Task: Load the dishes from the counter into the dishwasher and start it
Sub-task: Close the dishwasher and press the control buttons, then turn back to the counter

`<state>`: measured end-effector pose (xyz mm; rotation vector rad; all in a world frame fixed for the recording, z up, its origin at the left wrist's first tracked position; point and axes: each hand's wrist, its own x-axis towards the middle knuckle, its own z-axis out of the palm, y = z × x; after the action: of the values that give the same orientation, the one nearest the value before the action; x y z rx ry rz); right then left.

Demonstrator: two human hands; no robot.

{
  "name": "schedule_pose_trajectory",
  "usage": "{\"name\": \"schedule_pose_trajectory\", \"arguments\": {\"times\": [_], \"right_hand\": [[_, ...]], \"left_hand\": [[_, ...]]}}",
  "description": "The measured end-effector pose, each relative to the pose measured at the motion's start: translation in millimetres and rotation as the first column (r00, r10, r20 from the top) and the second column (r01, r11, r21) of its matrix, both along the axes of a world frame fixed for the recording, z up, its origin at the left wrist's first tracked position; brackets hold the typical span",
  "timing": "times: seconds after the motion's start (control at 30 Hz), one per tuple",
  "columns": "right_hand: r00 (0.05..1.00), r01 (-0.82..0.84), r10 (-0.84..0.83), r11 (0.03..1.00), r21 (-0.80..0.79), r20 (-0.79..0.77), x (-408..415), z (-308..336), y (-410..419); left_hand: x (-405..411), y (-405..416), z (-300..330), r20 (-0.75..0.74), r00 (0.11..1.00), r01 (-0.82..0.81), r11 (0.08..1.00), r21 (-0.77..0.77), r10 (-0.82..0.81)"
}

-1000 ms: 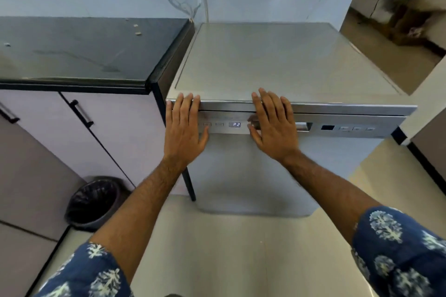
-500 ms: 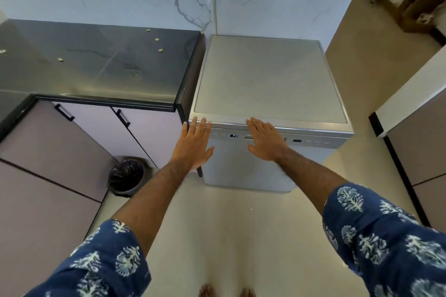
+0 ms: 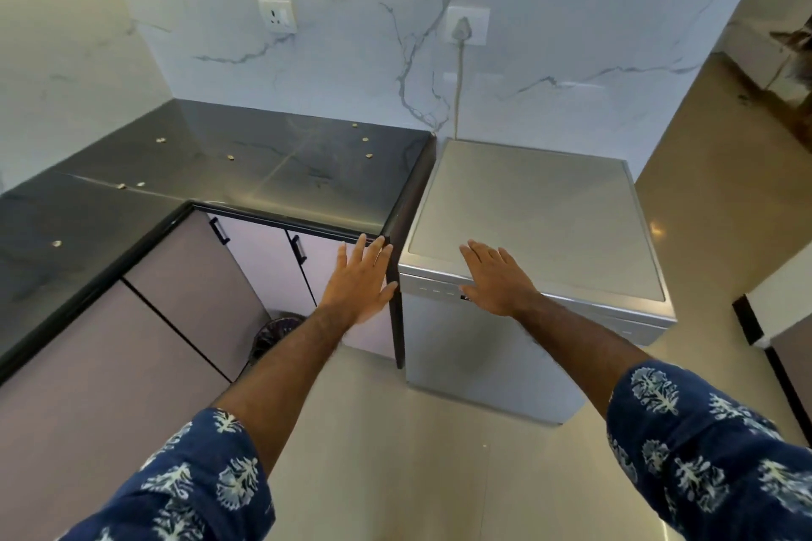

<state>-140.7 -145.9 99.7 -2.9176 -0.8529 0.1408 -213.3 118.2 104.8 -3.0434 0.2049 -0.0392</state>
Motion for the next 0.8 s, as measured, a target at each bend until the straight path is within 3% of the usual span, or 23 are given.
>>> {"name": "schedule_pose_trajectory", "arguments": {"times": [0.3, 0.8], "right_hand": [[0.994, -0.093, 0.091, 0.995, 0.034, 0.062, 78, 20, 101], [1.0, 0.005, -0.006, 0.998, 0.067, 0.009, 246, 13, 261]], "left_hand": [[67, 87, 4, 0.067, 0.997, -0.045, 0.999, -0.018, 0.046], [247, 266, -10, 0.004, 1.0, 0.009, 0.996, -0.093, -0.009]]}}
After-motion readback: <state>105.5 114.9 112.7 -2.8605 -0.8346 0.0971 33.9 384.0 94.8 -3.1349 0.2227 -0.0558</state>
